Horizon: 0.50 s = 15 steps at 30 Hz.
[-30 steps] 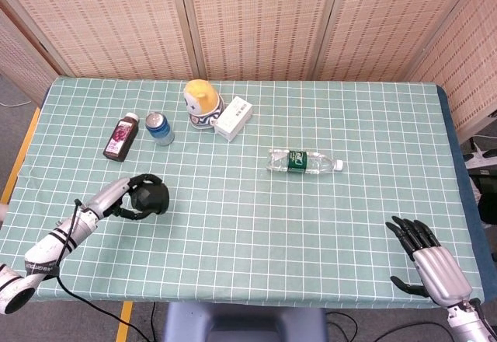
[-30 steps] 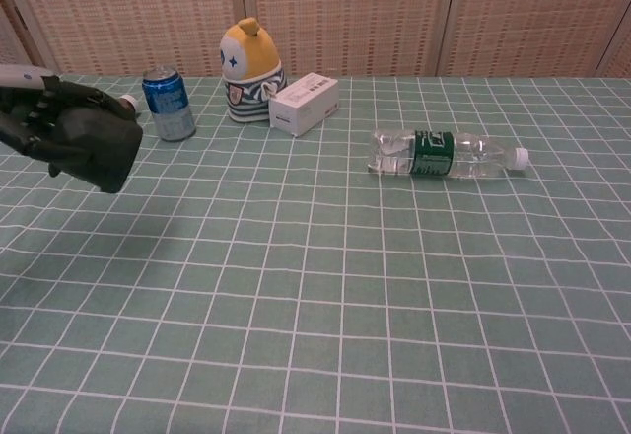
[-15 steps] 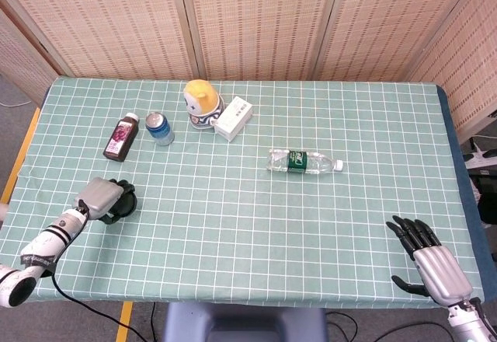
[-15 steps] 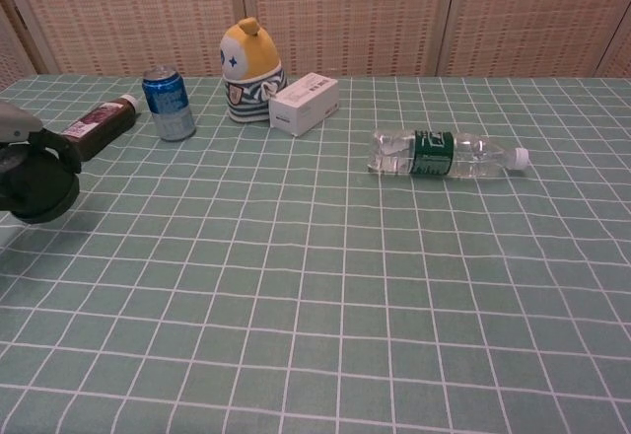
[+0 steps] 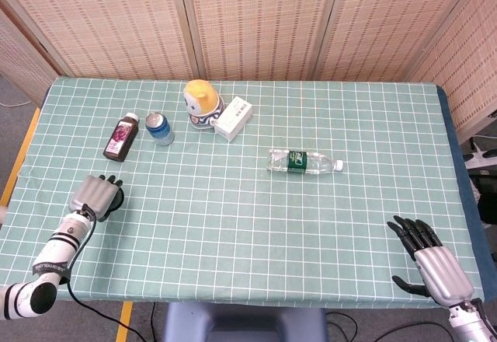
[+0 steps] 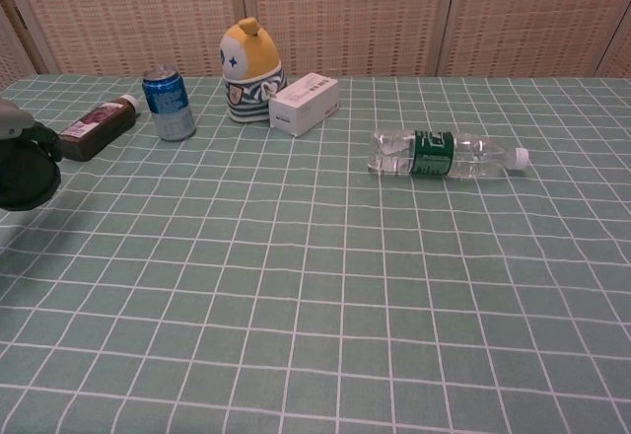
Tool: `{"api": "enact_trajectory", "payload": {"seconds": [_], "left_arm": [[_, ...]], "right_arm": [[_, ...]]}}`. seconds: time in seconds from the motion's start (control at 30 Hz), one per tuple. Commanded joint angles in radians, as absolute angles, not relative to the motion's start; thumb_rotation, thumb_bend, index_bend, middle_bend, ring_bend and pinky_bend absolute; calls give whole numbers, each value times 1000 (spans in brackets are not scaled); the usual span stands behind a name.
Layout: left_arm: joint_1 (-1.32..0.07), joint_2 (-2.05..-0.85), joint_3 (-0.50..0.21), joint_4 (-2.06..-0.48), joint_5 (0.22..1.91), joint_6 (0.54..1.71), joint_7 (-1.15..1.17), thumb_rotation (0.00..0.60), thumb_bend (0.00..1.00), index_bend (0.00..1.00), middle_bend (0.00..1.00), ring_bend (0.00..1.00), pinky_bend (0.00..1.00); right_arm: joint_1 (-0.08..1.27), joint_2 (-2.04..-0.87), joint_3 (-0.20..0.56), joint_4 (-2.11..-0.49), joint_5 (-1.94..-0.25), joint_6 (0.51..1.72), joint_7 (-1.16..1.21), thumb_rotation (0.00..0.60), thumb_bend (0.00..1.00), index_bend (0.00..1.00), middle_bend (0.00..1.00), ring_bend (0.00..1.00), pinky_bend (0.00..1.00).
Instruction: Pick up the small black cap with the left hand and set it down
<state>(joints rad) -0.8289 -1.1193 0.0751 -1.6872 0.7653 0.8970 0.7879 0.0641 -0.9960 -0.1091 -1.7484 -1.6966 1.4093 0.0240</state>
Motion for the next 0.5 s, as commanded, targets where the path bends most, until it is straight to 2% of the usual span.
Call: {"api": "enact_trajectory", "payload": {"seconds": [0.03,0.17,0.37,0.5], "left_arm": [[-771,-1102,-4,-1700,1037,803,394,600,342,743,770,743,715],[-725,-1112,-37,-1652,1254,772,17,600,342,744,773,743,717],[-696,-1080,-85,-1666,1382,748,-487,600,339,735,771,742,747],[-693,-1085,-78,-1608,1472,775,-608,600,338,724,762,725,719]], "right_arm": [[65,-995,-111,-1751,-1699,1407,31,600,120,0,0,0,0],[65,-992,-115,-1749,-1707,1408,37,600,120,0,0,0,0],[65,-990,-113,-1749,-1706,1411,43,600,120,0,0,0,0],[69,-990,-117,-1748,-1710,1401,45,600,120,0,0,0,0]]}}
